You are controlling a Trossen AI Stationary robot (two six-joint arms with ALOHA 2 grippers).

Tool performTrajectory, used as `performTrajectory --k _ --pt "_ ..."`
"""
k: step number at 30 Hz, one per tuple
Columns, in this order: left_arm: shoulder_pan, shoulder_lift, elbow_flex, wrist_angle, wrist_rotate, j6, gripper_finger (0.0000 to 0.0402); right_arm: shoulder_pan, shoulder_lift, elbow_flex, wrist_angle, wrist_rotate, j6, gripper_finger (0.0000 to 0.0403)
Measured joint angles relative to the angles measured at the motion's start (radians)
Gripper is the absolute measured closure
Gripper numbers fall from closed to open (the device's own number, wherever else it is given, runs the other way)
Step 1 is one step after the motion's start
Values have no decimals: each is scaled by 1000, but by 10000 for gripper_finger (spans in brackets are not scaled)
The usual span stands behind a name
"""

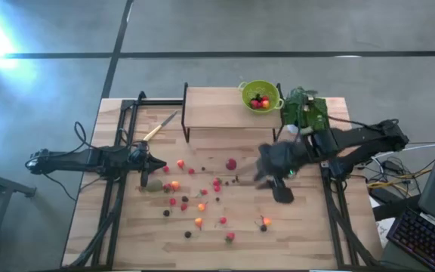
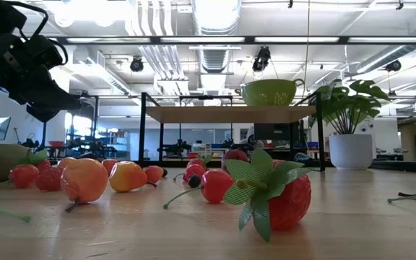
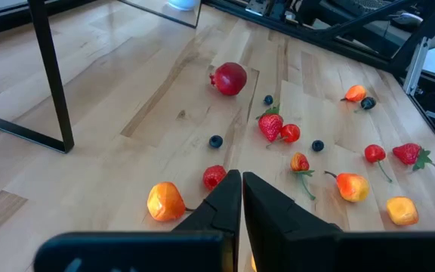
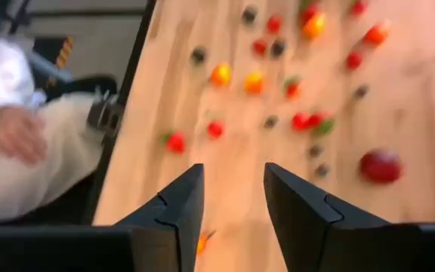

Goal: Build produce basket
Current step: Put the black cherry into the green basket

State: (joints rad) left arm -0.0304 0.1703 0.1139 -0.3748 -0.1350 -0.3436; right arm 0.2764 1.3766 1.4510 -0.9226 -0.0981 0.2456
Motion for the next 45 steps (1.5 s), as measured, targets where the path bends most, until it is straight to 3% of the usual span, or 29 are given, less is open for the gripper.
performTrajectory --k 16,28,38,45 --pt "0 0 0 0 0 0 381 318 5 -196 57 159 395 312" --pt "0 0 0 0 0 0 381 357 219 -263 182 204 394 299" --pt "0 0 0 0 0 0 381 357 458 -166 169 119 334 271" --pt "0 0 0 0 0 0 381 356 539 -88 94 124 296 258"
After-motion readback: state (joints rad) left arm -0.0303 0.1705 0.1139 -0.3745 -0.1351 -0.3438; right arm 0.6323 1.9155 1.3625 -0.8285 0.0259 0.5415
